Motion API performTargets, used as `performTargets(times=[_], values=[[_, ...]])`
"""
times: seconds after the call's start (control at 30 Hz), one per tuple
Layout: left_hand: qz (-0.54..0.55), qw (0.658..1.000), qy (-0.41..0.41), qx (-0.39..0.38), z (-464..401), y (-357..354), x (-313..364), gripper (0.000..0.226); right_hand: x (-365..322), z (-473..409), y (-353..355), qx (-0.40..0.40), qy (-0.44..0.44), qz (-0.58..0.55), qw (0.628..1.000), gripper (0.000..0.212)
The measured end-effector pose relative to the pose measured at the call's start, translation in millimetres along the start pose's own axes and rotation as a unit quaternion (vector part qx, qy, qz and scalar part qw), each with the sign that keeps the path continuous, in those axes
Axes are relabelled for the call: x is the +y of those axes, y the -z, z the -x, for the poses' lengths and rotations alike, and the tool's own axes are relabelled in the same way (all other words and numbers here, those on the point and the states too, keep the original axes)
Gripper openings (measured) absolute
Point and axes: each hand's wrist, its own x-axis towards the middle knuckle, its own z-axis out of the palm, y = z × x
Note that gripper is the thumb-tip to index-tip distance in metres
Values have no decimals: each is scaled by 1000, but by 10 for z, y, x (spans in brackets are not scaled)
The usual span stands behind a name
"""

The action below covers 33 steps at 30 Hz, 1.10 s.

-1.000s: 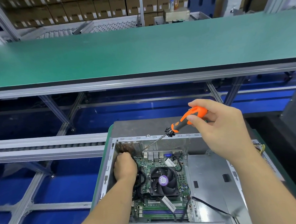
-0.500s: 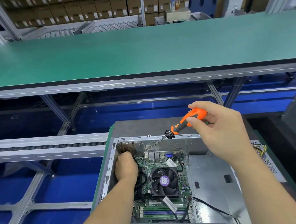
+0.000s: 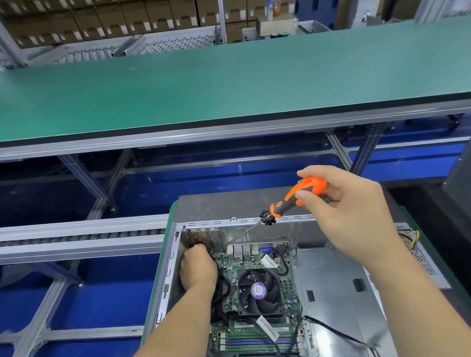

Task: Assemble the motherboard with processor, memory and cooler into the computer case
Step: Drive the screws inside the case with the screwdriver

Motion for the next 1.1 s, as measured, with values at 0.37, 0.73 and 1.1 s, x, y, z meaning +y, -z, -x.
performTargets(times=[0.37,0.73,1.1], values=[[12,999,18,-25,-2,-11,15,22,6,-17,-17,-3,7,19,1000,34],[11,999,18,-26,-14,5,28,17,3,-12,-42,-9,-3,15,1000,37],[-7,1000,6,-29,-18,-5,13,21,-34,-22,-50,-13,6,33,999,39]])
